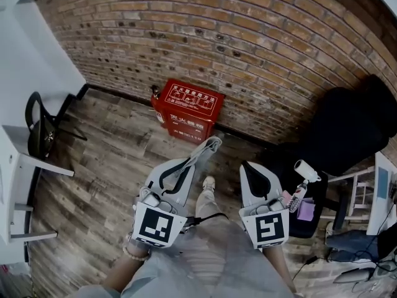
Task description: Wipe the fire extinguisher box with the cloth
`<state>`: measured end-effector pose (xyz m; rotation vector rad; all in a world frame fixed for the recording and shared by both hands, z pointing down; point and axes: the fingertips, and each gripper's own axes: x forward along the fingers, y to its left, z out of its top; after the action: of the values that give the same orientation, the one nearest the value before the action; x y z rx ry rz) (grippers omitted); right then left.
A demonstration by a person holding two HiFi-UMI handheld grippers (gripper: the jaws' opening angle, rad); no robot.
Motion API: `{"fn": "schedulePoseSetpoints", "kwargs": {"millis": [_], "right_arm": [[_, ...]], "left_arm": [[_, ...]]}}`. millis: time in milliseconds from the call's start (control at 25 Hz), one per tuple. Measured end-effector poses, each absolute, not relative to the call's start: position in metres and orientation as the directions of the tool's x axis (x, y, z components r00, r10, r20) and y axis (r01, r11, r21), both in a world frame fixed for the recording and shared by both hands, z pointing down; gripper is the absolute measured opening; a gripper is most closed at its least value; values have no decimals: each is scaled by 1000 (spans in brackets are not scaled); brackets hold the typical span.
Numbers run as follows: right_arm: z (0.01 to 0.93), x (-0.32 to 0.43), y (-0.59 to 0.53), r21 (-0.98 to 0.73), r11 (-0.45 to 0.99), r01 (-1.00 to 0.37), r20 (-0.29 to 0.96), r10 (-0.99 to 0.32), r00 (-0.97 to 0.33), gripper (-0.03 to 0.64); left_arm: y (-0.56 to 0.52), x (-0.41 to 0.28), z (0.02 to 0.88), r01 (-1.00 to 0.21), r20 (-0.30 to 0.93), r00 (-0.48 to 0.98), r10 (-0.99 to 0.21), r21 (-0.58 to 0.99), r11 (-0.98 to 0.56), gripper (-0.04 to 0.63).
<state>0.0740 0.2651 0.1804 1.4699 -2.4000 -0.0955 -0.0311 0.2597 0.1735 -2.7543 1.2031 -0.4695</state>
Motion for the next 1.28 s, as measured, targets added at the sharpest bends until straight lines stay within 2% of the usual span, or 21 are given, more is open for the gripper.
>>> {"fn": "schedulePoseSetpoints", "kwargs": {"millis": [800, 1280], "right_arm": [[189, 105, 92, 195, 558, -807, 261, -822, -506, 9], [196, 128, 46, 185, 550, -814, 259, -827, -500, 9]], "left_arm": [[99, 7, 177, -752, 254, 583, -772, -190, -631, 9], [56, 28, 185, -738, 286, 587, -758, -196, -645, 9]]}}
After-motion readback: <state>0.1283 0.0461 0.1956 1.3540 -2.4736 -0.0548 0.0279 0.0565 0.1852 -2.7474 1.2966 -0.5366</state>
